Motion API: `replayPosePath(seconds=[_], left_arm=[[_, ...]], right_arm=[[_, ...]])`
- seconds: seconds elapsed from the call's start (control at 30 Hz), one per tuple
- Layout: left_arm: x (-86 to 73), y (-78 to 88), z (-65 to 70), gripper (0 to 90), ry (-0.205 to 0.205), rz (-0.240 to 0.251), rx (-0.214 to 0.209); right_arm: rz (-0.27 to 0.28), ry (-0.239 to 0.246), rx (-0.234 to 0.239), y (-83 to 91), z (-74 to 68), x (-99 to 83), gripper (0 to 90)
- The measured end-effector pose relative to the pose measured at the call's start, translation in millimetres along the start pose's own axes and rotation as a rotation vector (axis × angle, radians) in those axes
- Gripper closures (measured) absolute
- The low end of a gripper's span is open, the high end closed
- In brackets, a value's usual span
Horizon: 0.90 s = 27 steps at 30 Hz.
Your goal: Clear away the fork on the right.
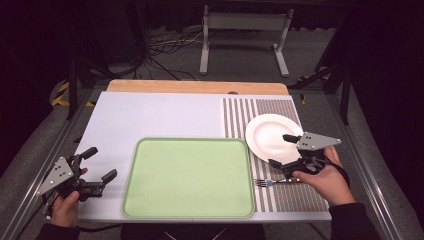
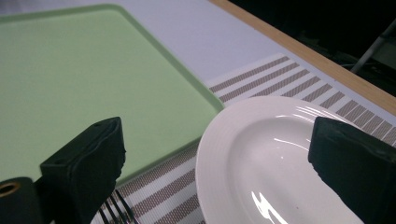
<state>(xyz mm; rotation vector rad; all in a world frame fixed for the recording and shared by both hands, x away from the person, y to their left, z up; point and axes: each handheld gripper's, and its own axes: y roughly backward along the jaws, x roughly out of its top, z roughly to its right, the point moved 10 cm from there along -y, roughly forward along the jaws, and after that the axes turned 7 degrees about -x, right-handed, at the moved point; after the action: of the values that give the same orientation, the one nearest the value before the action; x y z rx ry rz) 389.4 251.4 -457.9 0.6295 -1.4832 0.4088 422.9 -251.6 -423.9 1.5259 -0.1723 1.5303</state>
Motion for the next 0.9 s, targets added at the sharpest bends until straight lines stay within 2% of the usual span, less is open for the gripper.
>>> replayPosePath(seconds=[0.23,0.3,0.33,0.5,0.67,0.9], left_arm=[[-0.1,0.0,-0.2,1.3,0.001,0.0,0.001],[-0.1,-0.1,-0.3,1.3,0.002,0.0,0.001],[-0.2,-0.1,-0.3,1.3,0.002,0.0,0.002],[-0.1,-0.1,-0.5,1.3,0.003,0.0,0.003],[0.0,-0.1,-0.4,1.3,0.002,0.001,0.001],[0.0,0.2,-0.5,1.3,0.001,0.001,0.0]], right_arm=[[-0.109,0.077,0.019,0.2,2.4,-1.1,4.7],[-0.124,0.085,0.025,0.6,2.3,-2.1,5.2],[-0.154,0.114,0.032,1.5,3.0,-4.0,6.1],[-0.238,0.178,0.055,3.3,3.9,-8.4,8.0],[-0.3,0.197,0.118,4.4,-2.8,-12.7,12.6],[-0.37,0.245,0.143,4.0,-4.5,-18.7,12.8]])
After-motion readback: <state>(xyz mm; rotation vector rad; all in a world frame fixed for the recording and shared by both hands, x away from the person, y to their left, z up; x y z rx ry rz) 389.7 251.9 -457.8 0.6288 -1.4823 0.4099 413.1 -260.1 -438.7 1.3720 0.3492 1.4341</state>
